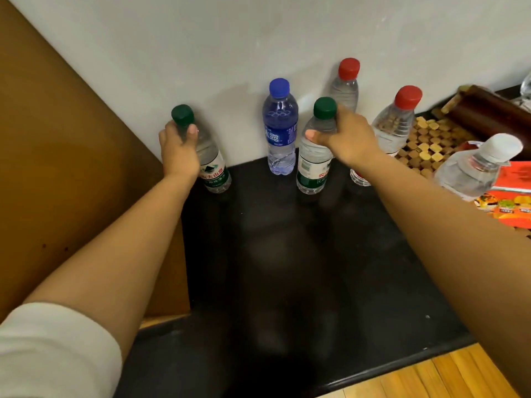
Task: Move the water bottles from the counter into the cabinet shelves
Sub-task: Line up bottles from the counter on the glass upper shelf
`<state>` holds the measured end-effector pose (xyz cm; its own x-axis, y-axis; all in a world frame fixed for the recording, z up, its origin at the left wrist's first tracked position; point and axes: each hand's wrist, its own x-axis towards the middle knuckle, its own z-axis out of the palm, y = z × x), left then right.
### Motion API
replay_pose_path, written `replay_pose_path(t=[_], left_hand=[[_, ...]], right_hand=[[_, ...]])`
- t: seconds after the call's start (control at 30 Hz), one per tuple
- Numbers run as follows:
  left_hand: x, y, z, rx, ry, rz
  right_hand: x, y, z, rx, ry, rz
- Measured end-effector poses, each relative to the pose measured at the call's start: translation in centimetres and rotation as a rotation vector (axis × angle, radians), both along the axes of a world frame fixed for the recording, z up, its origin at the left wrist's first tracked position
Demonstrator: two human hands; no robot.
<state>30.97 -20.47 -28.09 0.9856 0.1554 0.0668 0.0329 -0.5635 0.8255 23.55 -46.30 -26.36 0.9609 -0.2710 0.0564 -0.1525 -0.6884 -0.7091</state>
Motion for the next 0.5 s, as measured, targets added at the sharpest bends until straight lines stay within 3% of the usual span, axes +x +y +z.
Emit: replay_pose_path(t=[0.5], left_hand=[[-10.0, 1.0, -0.1, -0.007, -0.041, -0.252]], right_hand=[[-6.6, 3.9, 0.0, -0.127, -0.041, 0.099]])
